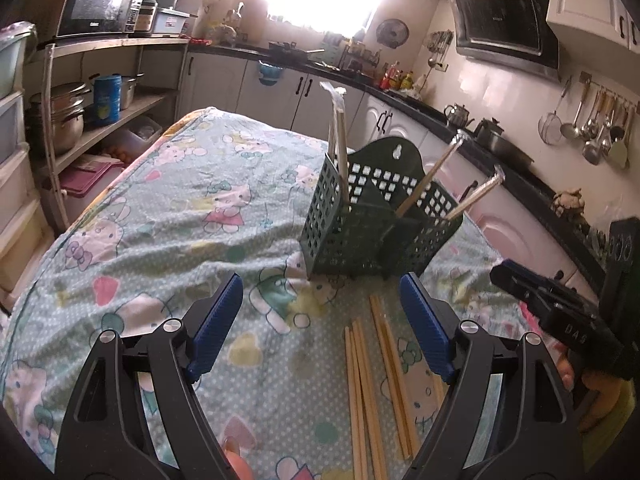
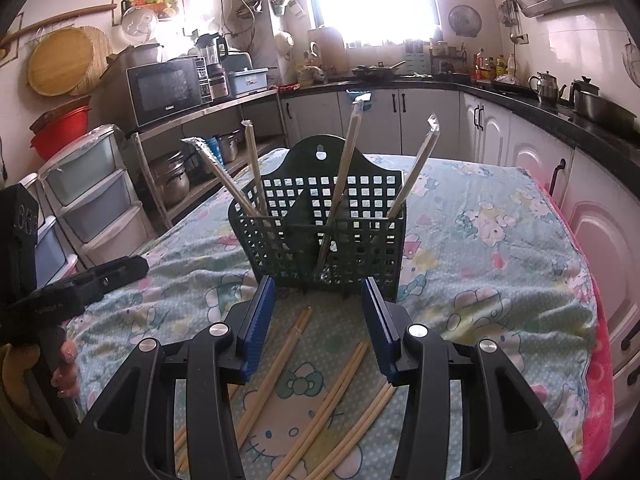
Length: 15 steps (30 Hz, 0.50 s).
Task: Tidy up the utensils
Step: 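Withdraw both open tools from the caddy and lower them toward the remaining chopsticks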
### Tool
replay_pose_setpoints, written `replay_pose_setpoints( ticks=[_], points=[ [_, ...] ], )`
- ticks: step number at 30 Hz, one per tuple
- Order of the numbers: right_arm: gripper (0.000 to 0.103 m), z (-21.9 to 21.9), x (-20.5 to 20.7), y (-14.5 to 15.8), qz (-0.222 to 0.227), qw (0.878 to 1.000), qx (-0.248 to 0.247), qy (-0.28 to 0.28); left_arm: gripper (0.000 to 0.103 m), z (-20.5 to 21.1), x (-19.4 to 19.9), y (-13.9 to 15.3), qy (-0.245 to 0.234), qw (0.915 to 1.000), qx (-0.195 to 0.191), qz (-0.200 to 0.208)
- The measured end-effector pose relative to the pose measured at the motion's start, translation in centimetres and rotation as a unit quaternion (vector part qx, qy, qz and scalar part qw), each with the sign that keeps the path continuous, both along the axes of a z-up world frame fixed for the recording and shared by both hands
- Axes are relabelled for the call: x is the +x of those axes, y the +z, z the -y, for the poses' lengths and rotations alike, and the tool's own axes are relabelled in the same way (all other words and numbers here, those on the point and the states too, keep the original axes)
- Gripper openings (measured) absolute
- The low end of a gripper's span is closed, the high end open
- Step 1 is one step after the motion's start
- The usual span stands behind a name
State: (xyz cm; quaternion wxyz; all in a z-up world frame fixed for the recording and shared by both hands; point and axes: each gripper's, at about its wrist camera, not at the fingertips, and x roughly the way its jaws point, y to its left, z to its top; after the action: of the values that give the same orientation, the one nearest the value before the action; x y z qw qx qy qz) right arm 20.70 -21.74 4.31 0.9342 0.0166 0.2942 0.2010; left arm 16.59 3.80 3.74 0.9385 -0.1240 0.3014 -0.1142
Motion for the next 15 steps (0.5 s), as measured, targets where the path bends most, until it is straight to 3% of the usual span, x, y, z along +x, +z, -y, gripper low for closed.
replay_pose_setpoints(
  ticks=[8,15],
  points=[
    [0.043,-0.5,-0.2,-0.7,-0.011,1.000,-0.003,0.015,0.070,0.8,-1.1,-1.3,-0.008,0.9996,0.022,-0.017],
    [0.043,-0.6,0.0,-1.7,-0.024,0.999,-0.005,0.027,0.054,1.5,-1.7,-3.0,-0.018,0.9975,0.046,-0.050]
  ],
)
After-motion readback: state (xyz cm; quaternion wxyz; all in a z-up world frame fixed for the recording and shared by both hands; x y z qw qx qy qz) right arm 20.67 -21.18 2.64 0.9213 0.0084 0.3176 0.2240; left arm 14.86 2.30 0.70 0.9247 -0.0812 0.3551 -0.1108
